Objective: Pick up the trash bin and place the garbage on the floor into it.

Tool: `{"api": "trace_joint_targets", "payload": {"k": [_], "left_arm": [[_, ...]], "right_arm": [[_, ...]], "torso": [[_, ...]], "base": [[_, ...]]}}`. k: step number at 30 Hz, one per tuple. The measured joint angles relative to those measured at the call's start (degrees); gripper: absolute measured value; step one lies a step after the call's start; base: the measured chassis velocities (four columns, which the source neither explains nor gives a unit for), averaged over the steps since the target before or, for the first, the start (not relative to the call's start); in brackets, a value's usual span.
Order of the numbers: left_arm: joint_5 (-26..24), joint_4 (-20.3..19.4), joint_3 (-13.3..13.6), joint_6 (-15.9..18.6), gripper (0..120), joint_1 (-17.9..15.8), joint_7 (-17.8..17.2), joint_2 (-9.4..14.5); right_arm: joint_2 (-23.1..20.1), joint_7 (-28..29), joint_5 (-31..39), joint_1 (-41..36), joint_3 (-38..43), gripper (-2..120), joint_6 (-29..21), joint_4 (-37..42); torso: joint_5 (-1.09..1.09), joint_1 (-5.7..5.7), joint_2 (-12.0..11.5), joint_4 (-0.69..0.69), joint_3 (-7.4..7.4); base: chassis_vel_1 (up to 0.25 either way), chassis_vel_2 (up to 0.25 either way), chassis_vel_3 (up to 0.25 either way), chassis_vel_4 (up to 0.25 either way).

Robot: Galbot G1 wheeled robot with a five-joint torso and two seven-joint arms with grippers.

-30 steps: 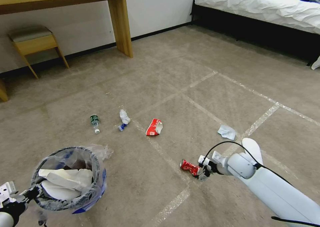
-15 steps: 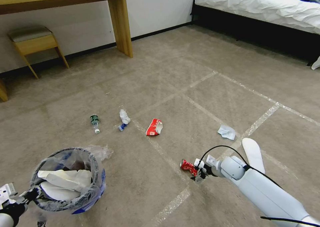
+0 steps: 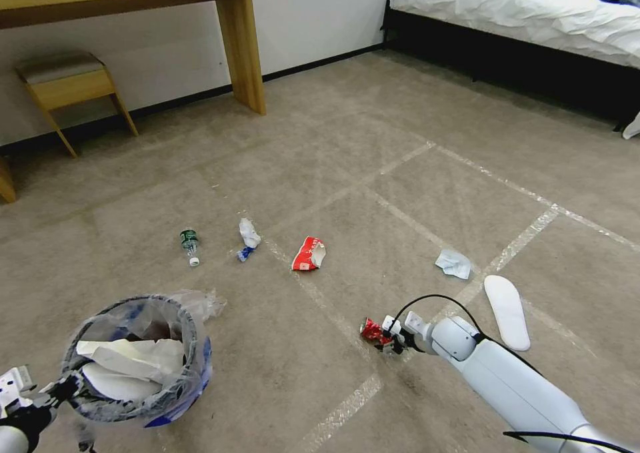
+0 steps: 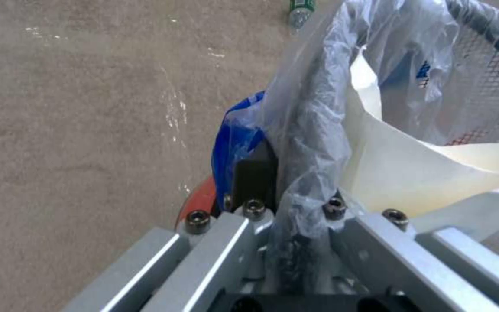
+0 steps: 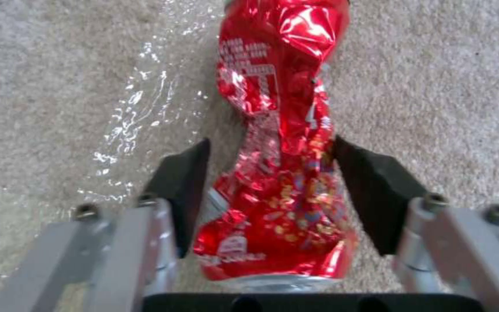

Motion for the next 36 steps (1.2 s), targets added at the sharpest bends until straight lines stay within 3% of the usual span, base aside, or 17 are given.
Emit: {"api": "trace_joint_targets", "payload": {"k": [4, 7, 10, 19, 30, 33, 36], "left_arm": [[0.0, -0.1, 0.1, 0.0, 1, 0.0, 0.0, -0.1], [0.0, -0.2, 0.2, 0.0, 1, -0.1, 0.0, -0.2], [0.1, -0.2, 0.2, 0.0, 1, 0.0, 0.0, -0.2], [0.1, -0.5, 0.3, 0.0, 1, 0.1, 0.0, -0.4], [-1.5, -2.3, 0.8, 0.6, 1, -0.2, -0.8, 0.4], [-1.7, -3.1, 1.5, 0.7, 1, -0.7, -1.0, 0.6], [-1.7, -3.5, 1.9, 0.7, 1, -1.1, -1.2, 0.7]], "right_arm": [[0.2, 0.2, 0.0, -0.1, 0.1, 45, 0.3, -0.2], [0.2, 0.8, 0.0, -0.4, 0.4, 26, 1.5, -0.4], [0.1, 0.9, 0.1, -0.7, 0.6, 19, 1.9, 0.0], [-0.2, 1.2, 1.0, -1.6, 1.7, 9, 3.7, 1.0], [-1.7, 5.1, 13.2, -1.1, 10.3, 8, 9.0, 13.8], [-2.3, 9.3, 21.9, 0.7, 12.3, 8, 10.7, 21.2], [-3.0, 11.9, 26.4, 1.6, 12.9, 8, 10.4, 27.3]], "torso": [[0.00, 0.00, 0.0, 0.00, 0.00], [0.00, 0.00, 0.0, 0.00, -0.01], [0.00, 0.00, 0.0, 0.00, -0.01], [0.01, 0.00, 0.0, 0.00, 0.00], [0.00, 0.00, 0.0, 0.00, 0.00], [0.00, 0.00, 0.0, 0.00, 0.01], [-0.01, 0.00, 0.0, 0.01, 0.00]], "base": [[0.000, 0.000, 0.000, 0.000], [0.000, 0.000, 0.000, 0.000], [0.000, 0.000, 0.000, 0.000], [0.000, 0.000, 0.000, 0.000], [0.000, 0.000, 0.000, 0.000], [0.000, 0.000, 0.000, 0.000], [0.000, 0.000, 0.000, 0.000]]}}
